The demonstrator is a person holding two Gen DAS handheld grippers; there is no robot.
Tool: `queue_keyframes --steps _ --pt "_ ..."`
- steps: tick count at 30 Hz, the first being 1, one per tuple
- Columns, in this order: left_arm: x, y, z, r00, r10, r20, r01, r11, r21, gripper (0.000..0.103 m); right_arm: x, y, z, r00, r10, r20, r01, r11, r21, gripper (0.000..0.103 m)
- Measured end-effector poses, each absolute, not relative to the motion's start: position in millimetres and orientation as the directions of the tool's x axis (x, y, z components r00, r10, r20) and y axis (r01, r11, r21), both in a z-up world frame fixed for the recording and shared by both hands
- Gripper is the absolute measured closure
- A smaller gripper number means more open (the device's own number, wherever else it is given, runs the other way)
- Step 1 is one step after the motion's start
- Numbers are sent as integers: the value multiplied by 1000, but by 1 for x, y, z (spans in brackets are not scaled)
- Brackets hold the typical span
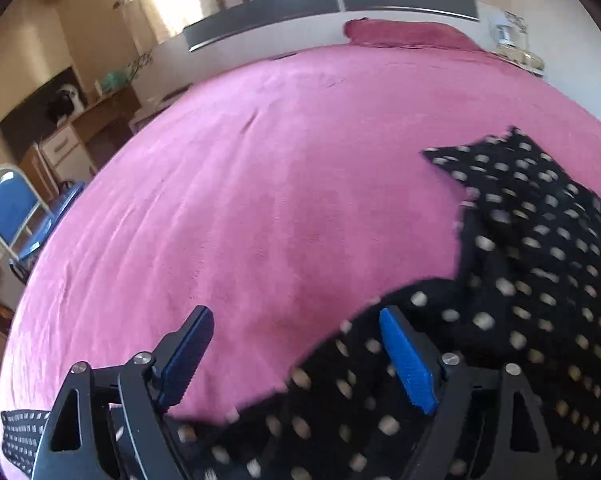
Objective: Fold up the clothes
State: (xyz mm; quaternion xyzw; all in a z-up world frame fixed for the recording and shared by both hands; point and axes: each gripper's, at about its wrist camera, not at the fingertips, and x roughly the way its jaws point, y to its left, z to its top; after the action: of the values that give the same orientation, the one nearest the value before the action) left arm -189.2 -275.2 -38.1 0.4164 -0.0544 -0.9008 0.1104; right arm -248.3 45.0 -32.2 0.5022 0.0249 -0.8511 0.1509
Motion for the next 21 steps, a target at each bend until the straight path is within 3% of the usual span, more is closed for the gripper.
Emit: queue_keyframes --steps 2,4,6,11,17,20,21 --pt "-188 -294 -35 -620 -277 -734 220 -959 176 12 -247 55 -23 -471 -221 -854 234 -965 120 27" --pt "-185 -312 -31 -615 -302 -728 273 -948 163 22 -245 65 -14 -492 -209 -845 186 -974 132 26" --pt "-177 -326 -24 -622 -309 -720 295 -944 150 24 -243 64 -2 -512 -219 -831 174 -973 149 26" --pt "-164 -331 -13 -648 -277 -710 259 -956 137 24 -253 -35 25 -462 -416 -783 396 -887 237 26" --pt "-164 -328 -35 -606 -314 -731 227 -949 220 20 -283 -169 -29 -250 -506 -826 527 -786 322 26" --pt "-162 -345 -36 -611 -310 -728 249 -949 195 16 -294 -201 -40 -284 -465 -839 548 -796 256 9" --pt "-159 -351 -33 -611 -317 -725 270 -945 185 18 -295 -201 -34 -290 -471 -833 545 -797 261 9"
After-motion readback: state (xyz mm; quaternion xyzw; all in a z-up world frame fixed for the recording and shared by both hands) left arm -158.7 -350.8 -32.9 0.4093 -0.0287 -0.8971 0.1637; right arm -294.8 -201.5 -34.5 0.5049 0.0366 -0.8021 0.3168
